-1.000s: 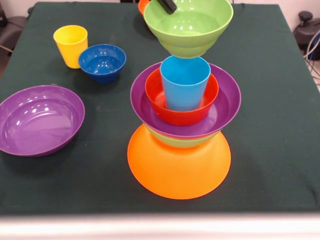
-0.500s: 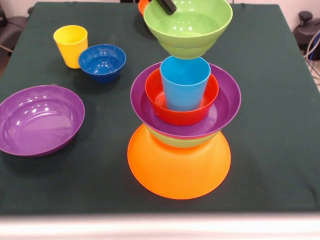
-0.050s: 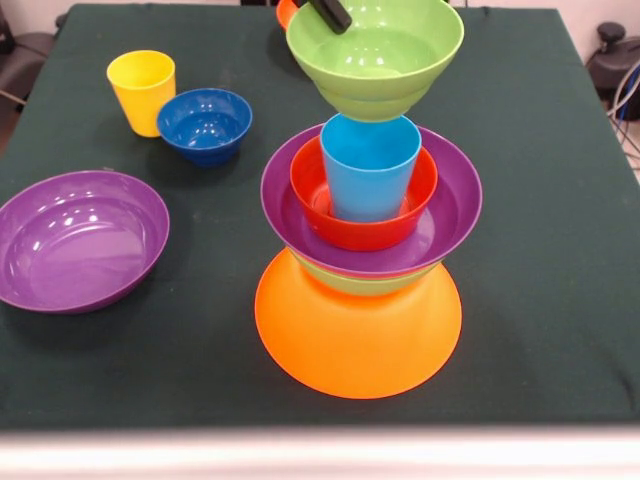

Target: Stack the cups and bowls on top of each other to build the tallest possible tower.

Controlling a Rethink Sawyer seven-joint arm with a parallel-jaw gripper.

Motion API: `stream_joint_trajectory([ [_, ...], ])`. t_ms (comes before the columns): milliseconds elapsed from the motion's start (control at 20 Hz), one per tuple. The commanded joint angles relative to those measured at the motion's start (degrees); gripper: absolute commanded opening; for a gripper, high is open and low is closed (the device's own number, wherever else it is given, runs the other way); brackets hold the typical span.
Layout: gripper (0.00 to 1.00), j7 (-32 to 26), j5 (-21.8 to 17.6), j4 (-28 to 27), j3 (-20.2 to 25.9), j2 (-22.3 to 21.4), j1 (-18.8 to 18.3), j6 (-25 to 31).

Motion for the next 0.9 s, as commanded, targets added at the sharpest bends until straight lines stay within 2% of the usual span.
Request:
stream_joint_trajectory([
  [50,0.0,-14.46,-3.8,-3.02,0.22,4.27,2.18,-0.78],
  [900,0.0,-14.09,-4.11,-5.66,0.31,5.3,2.64,0.6],
])
